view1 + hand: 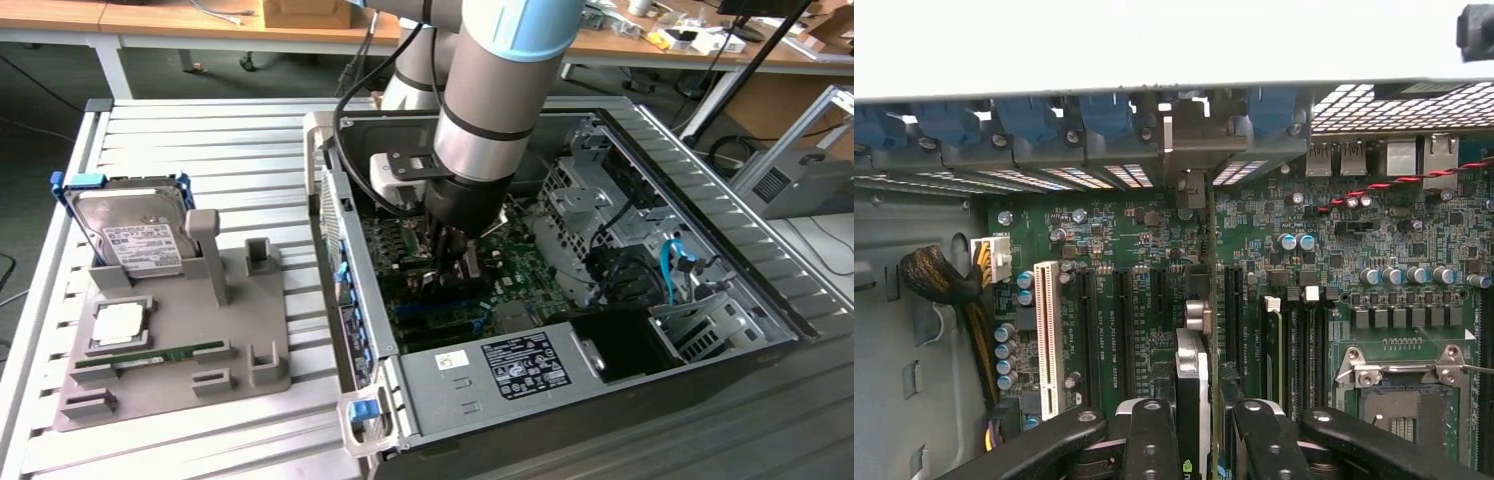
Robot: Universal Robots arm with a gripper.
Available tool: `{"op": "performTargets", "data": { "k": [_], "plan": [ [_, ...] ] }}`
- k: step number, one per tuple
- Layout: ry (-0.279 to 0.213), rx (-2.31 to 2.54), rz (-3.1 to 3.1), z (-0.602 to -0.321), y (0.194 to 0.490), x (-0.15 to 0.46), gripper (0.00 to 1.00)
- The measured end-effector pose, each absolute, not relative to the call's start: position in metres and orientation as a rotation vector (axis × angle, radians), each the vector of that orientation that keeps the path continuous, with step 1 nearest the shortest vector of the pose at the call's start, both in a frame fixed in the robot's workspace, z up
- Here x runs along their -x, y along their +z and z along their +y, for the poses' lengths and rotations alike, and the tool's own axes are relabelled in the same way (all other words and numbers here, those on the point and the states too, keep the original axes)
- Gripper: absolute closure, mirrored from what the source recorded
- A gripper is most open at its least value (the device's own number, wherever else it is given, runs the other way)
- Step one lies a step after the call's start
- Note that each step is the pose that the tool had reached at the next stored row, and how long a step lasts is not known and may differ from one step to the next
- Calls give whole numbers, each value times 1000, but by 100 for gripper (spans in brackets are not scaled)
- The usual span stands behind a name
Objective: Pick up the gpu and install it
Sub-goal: 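Insert the gpu into the slot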
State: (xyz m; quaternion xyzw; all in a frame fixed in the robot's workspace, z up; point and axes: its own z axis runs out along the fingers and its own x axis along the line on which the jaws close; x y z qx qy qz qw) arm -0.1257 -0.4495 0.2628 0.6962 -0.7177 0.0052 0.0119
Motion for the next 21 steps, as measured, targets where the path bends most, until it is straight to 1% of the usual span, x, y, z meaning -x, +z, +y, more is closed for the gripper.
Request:
{"op": "performTargets", "data": {
  "k": [21],
  "plan": [
    [16,-2171,-2238,-450,261,126,73]
  ]
}}
